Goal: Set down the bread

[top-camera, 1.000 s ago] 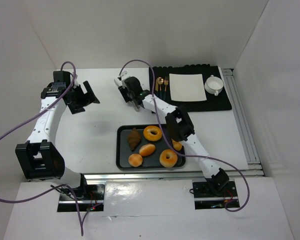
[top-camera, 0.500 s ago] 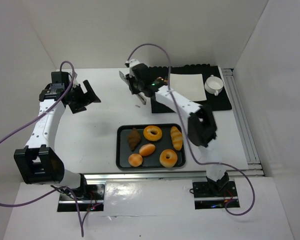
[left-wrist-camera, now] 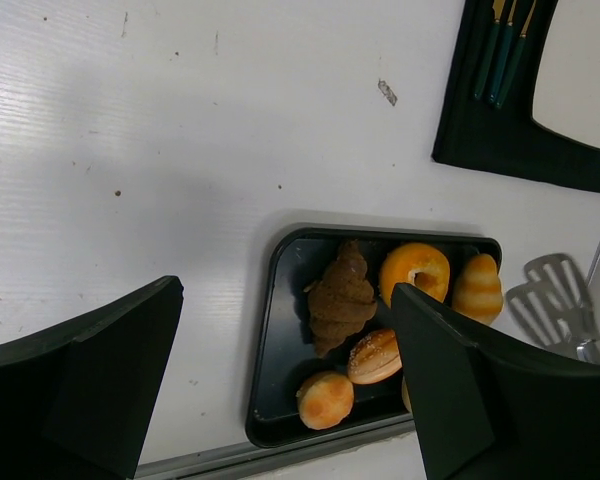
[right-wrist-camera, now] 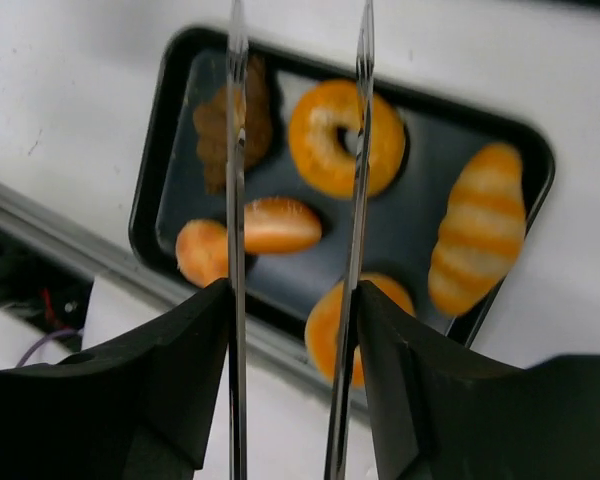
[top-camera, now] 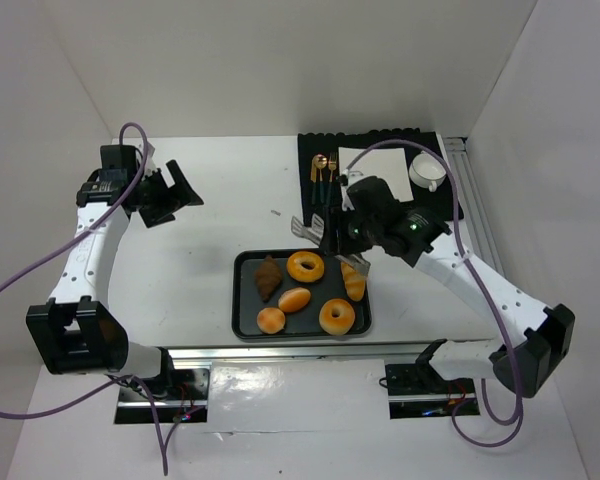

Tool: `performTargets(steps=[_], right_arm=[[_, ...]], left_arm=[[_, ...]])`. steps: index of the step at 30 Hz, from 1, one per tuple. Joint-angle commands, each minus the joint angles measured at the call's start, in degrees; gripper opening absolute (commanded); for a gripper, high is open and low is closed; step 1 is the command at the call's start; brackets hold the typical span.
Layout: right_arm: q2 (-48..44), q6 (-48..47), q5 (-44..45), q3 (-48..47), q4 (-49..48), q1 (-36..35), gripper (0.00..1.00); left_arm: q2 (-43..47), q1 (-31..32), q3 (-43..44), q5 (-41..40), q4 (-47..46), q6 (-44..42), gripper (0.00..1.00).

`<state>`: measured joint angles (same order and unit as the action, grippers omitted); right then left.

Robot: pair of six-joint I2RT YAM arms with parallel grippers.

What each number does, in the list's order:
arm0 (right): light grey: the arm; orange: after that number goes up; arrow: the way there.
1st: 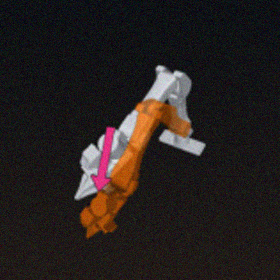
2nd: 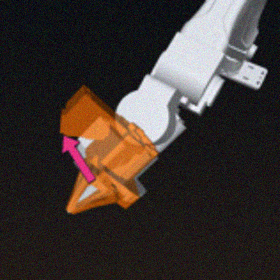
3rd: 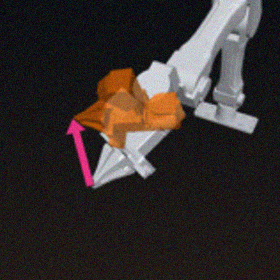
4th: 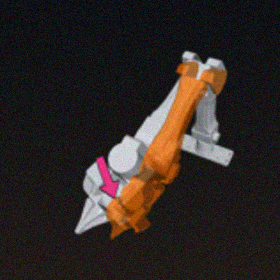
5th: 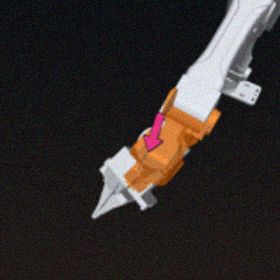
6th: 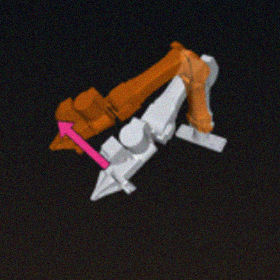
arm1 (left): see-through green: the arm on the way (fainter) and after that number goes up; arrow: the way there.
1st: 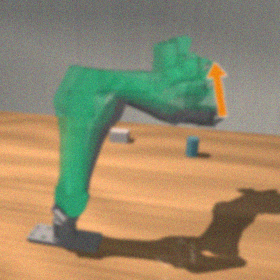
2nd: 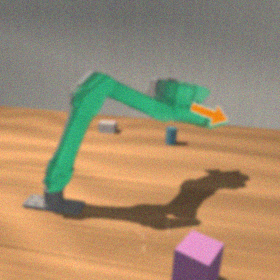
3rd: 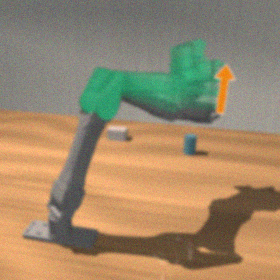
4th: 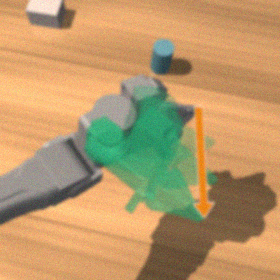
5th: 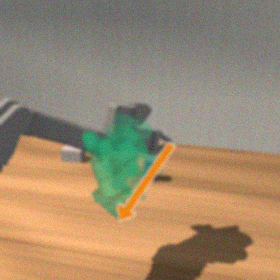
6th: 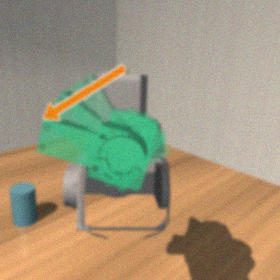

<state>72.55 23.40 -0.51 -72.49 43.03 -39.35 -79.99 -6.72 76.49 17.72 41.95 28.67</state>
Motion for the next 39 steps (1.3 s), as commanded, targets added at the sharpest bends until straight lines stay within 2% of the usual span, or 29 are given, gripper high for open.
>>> performTargets(steps=[1, 8, 12, 24, 33, 36, 39], right_arm=[[-3.9, 7.4, -4.2, 2.9, 7.2, -0.2, 0.61], [-4.0, 11.9, -1.7, 4.2, 11.2, -0.2, 0.61], [-2.5, 12.5, 0.3, 5.6, 10.1, -0.2, 0.61], [2.9, 8.6, -1.4, 8.4, 3.4, 3.8, 0.6], [5.2, 6.1, -7.1, 12.4, -0.2, 5.1, 0.57], [4.7, 6.0, -8.4, 12.9, -2.1, 5.6, 0.53], [2.1, 6.0, -8.5, 11.3, -3.1, 5.6, 0.4]], left_arm=[[2.5, -0.4, -0.1, 1.5, -1.1, -0.2, 0.99], [2.5, -0.4, -0.1, 1.5, -1.1, -0.2, 0.99], [3.0, -0.4, -0.6, 1.5, -1.1, 0.3, 0.99], [2.5, -0.4, -0.6, 1.5, -1.1, 0.3, 0.99], [1.4, -0.4, 0.0, 1.0, -1.1, 0.3, 0.99], [1.4, -0.4, 0.0, 1.0, -1.1, 0.3, 0.99], [1.4, -0.4, 0.0, 1.0, -1.1, 0.3, 0.99]])
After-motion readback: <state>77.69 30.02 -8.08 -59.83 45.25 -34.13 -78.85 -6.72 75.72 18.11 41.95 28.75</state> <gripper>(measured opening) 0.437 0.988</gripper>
